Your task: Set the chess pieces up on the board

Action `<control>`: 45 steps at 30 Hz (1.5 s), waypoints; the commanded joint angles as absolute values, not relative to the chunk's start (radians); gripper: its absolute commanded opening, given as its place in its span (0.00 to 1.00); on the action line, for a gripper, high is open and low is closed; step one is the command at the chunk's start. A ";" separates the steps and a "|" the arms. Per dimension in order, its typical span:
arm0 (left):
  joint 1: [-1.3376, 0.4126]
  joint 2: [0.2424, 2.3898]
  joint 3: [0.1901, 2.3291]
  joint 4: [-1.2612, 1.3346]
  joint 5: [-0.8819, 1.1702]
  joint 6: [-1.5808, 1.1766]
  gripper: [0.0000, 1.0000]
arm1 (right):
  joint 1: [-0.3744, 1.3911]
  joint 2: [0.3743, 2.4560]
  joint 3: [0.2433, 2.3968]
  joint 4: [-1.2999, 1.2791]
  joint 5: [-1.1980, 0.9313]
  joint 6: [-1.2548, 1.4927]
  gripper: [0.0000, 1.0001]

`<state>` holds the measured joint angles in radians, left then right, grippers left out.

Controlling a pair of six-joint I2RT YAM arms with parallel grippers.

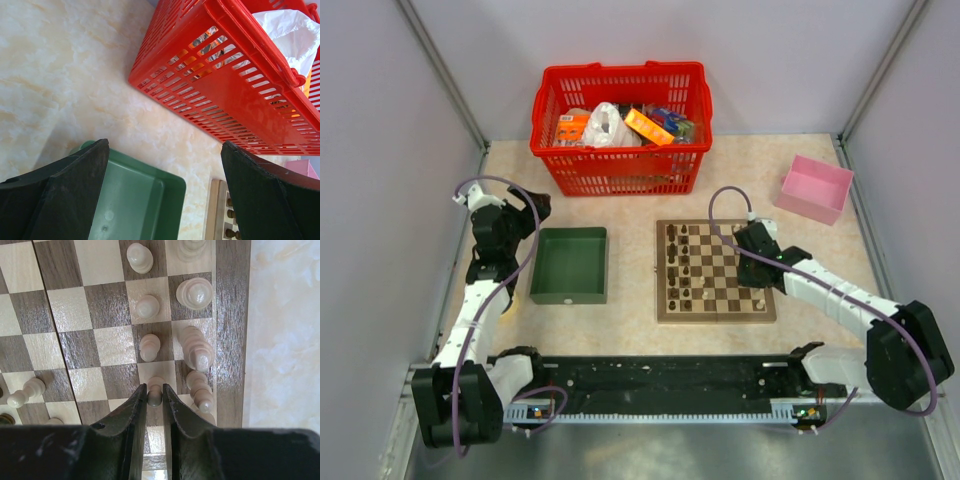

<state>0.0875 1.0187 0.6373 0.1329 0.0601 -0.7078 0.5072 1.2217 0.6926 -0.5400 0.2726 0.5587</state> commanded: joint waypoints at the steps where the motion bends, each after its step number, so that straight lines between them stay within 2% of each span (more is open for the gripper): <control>1: 0.094 1.008 0.641 0.192 0.064 -0.709 0.99 | 0.497 1.232 0.686 -0.502 0.293 0.552 0.19; 6: 0.094 1.008 0.644 0.187 0.064 -0.706 0.99 | 0.497 1.236 0.689 -0.505 0.291 0.549 0.19; 13: 0.094 1.011 0.643 0.187 0.064 -0.704 0.99 | 0.497 1.213 0.704 -0.508 0.267 0.534 0.28; 29: 0.094 1.006 0.637 0.189 0.063 -0.709 0.99 | 0.544 1.129 0.870 -0.605 0.178 0.465 0.38; 37: 0.094 0.996 0.638 0.183 0.060 -0.704 0.99 | 0.670 1.288 0.917 -0.523 0.141 0.500 0.41; 45: 0.094 0.994 0.640 0.172 0.046 -0.693 0.99 | 0.718 1.391 0.922 -0.466 0.126 0.508 0.42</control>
<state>0.0875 1.0142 0.6373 0.1329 0.0589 -0.7067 0.6933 1.3621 0.8719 -0.5282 0.1356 0.4980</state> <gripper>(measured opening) 0.986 0.415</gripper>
